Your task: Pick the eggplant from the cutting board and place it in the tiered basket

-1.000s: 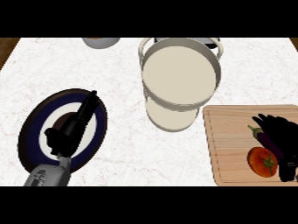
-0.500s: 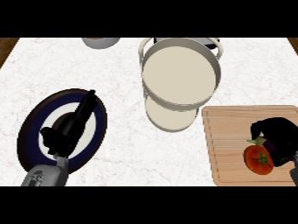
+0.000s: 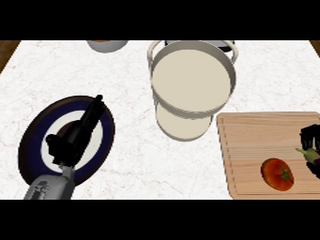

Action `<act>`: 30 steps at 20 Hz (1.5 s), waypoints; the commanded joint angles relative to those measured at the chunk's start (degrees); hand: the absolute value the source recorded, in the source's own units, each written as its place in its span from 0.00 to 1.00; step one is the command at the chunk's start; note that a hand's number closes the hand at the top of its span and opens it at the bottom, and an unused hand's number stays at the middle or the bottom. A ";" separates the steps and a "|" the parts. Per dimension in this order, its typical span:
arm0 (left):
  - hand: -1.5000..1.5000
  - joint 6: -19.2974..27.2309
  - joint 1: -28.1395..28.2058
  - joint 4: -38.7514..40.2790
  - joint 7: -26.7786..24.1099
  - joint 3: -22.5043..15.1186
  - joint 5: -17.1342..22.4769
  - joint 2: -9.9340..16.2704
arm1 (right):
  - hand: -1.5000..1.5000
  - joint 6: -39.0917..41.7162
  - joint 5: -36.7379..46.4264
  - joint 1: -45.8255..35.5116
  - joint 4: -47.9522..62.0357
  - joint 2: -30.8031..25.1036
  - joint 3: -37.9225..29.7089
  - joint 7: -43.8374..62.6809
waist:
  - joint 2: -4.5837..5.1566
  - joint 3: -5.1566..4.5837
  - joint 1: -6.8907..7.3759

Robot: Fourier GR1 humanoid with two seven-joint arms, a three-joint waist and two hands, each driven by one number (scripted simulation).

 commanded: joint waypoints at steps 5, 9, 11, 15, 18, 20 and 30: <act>0.50 -2.27 2.14 -0.55 -2.12 1.57 0.34 1.51 | 1.00 -6.69 -4.52 1.30 2.50 -2.71 -10.63 -5.97 | -0.04 0.05 0.05; 0.50 -0.97 3.95 -2.22 -1.51 -0.45 -0.65 -0.29 | 1.00 0.28 -16.19 -2.43 -2.20 1.73 -15.35 -5.65 | -0.36 0.00 -0.33; 0.50 -0.63 2.10 0.47 -1.08 1.22 -0.22 0.18 | 1.00 4.85 -23.29 -5.47 -2.56 3.20 -18.36 -6.18 | -0.30 -0.03 -0.74; 0.50 -0.70 1.58 -2.74 1.26 1.96 0.39 1.05 | 1.00 7.38 -29.74 -5.97 -14.44 3.86 -21.84 -3.07 | -0.58 -0.05 -1.01; 0.50 -0.20 0.06 -1.85 2.22 1.21 -0.47 0.10 | 1.00 11.87 -31.70 -10.42 -23.92 4.13 -20.29 7.72 | -0.36 -0.06 -0.44; 0.50 -1.39 2.91 -1.27 -2.05 1.80 -0.05 0.46 | 1.00 13.01 -33.37 -9.09 -31.10 7.39 -18.66 13.76 | -0.34 -0.06 -0.26; 0.50 -2.55 0.92 0.82 -1.24 1.56 -0.55 0.03 | 1.00 14.64 -38.79 -38.57 -26.58 9.13 -11.55 45.24 | 0.03 -0.07 1.12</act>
